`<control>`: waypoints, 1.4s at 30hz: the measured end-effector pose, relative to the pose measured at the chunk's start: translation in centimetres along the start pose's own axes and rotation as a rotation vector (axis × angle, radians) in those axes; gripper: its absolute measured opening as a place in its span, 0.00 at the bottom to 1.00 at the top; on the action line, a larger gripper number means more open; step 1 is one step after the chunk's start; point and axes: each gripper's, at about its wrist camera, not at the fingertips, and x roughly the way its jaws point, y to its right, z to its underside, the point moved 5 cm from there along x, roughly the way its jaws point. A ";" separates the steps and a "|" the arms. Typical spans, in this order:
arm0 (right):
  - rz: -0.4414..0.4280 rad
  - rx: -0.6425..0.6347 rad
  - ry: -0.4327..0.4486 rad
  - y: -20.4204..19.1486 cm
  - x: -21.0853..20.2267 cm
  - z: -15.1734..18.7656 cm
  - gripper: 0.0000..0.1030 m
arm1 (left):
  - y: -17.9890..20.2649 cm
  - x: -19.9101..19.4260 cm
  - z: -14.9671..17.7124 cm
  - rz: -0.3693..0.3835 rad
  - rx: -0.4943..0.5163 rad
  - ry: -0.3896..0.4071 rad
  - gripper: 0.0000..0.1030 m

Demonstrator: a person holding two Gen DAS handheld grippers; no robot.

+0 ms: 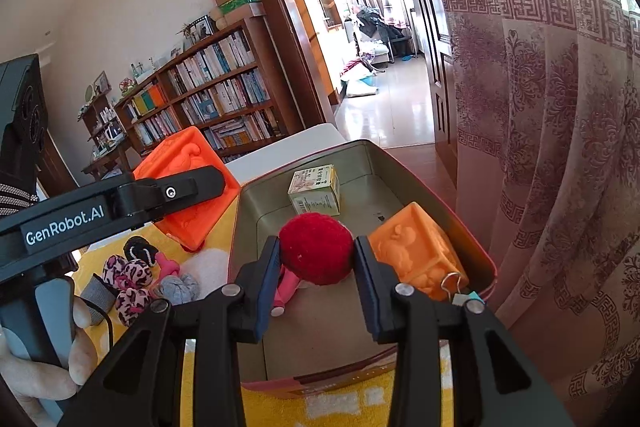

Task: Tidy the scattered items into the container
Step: 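Lower the cube into the tin and open the left gripper while the right drops the red ball in, then move the left gripper to the grey sock while the right returns toward the bed toys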

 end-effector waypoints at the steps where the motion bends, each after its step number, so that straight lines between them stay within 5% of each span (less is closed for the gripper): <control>1: 0.000 0.013 0.000 0.2 0.0 0.0 0.47 | 0.2 0.5 -0.1 0.006 -0.001 -0.005 0.57; 3: 0.002 0.035 0.009 0.7 -0.2 0.0 0.61 | 0.3 1.2 -0.3 0.006 -0.009 -0.010 0.84; 4: 0.010 0.043 0.017 1.0 -0.3 -0.1 0.68 | 0.3 1.2 -0.4 0.004 -0.014 -0.001 0.85; 24: -0.001 0.007 0.008 -0.3 0.2 0.6 0.71 | -5.0 -2.5 1.6 -0.096 -0.088 0.014 0.85; 42: -0.100 -0.071 -0.070 -5.5 0.7 2.0 0.71 | -15.5 -8.9 5.6 -0.220 -0.273 0.048 0.85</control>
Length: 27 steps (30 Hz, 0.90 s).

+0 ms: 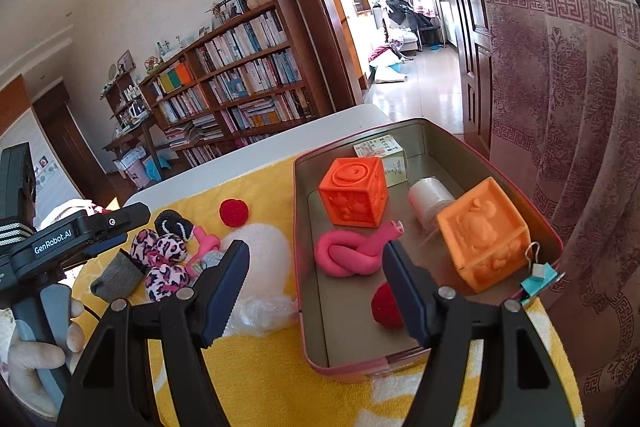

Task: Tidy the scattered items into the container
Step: 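Move the left gripper to the grey sock while the right returns toward the bed toys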

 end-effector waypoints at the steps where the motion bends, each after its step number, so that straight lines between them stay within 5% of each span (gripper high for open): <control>1: -0.007 -0.008 -0.004 -0.5 0.0 0.0 0.71 | -0.8 -0.3 0.0 -0.005 -0.014 0.002 0.85; 18: -0.126 -0.118 -0.107 -8.7 2.3 1.3 0.71 | -13.2 -4.2 1.8 -0.130 -0.182 0.023 0.85; 27: -0.144 -0.146 -0.147 -11.0 3.9 2.2 0.71 | -15.9 -2.4 2.8 -0.160 -0.188 -0.032 0.85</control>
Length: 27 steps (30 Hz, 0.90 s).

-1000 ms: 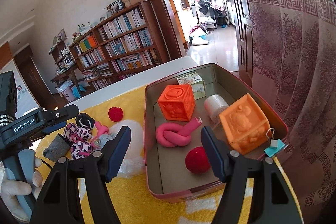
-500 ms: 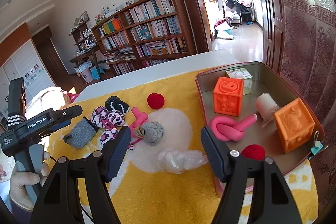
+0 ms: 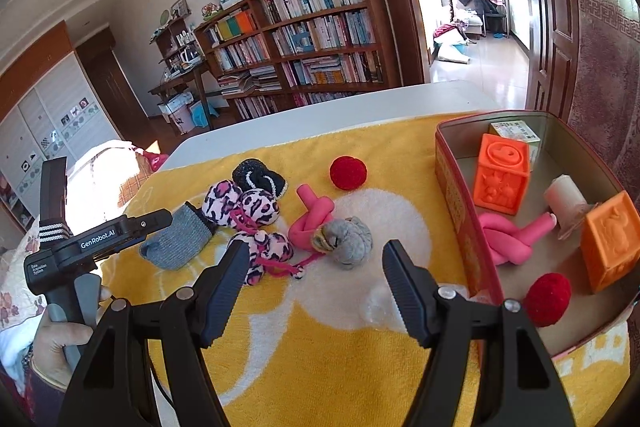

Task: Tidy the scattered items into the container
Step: 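Move the left gripper to the grey sock while the right returns toward the bed toys, then close the left gripper on the grey sock while the right grasps the grey knitted ball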

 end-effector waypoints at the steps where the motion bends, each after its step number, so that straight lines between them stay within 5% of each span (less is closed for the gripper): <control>1: 0.000 -0.003 -0.003 -0.1 0.1 0.0 0.71 | 0.0 0.3 0.0 0.000 0.003 -0.005 0.85; 21: 0.000 -0.041 -0.053 -0.9 2.8 0.0 0.71 | 0.4 4.5 1.0 -0.052 0.072 -0.088 0.85; 22: -0.002 -0.042 -0.057 -1.0 3.0 0.0 0.71 | 0.5 4.6 1.1 -0.056 0.080 -0.090 0.84; 24: -0.005 -0.042 -0.063 -1.0 3.3 0.1 0.71 | 0.6 4.8 1.3 -0.073 0.091 -0.090 0.67; 27: -0.004 -0.041 -0.071 -0.9 3.6 0.3 0.71 | 0.5 4.5 1.2 -0.049 0.069 -0.080 0.65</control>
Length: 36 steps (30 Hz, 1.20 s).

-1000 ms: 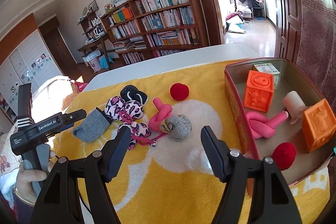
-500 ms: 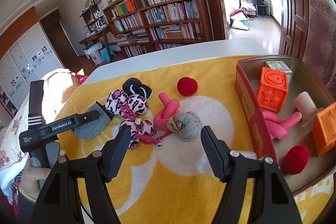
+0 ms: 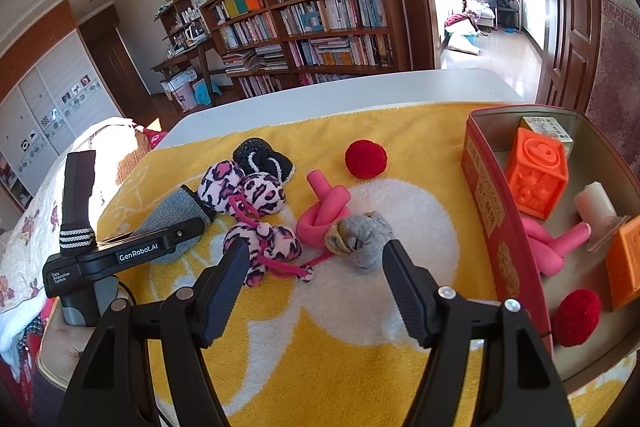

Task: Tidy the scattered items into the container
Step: 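Close the left gripper on the grey sock while the right grasps the grey knitted ball, then carry the sock to the tin with the left gripper while the right carries the grey ball there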

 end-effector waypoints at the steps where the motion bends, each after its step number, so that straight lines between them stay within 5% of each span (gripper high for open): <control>1: 0.000 0.002 -0.004 0.1 0.1 0.1 0.71 | -0.1 -0.1 0.0 0.007 -0.008 0.003 0.65; 13: 0.072 -0.005 -0.061 1.7 2.6 0.0 0.71 | 0.1 -3.9 -0.7 0.033 -0.024 0.115 0.60; 22: 0.133 -0.028 -0.118 2.3 5.5 0.0 0.70 | 0.2 -1.6 -0.1 0.000 0.005 0.045 0.61; 24: 0.127 -0.032 -0.128 2.3 5.9 0.2 0.65 | 0.4 -1.0 -0.1 -0.011 0.015 0.029 0.75; 31: 0.159 -0.034 -0.128 3.0 6.4 0.6 0.45 | 0.8 0.9 0.2 -0.061 0.064 0.007 0.76; 32: 0.158 -0.025 -0.127 3.2 6.4 0.6 0.44 | 0.9 0.9 0.2 -0.067 0.072 0.011 0.70; 33: 0.153 -0.014 -0.126 3.4 6.4 0.6 0.42 | 0.9 0.7 0.2 -0.067 0.075 0.019 0.53; 36: 0.148 -0.003 -0.118 3.4 6.1 0.6 0.42 | 0.7 0.3 0.1 -0.059 0.054 0.034 0.52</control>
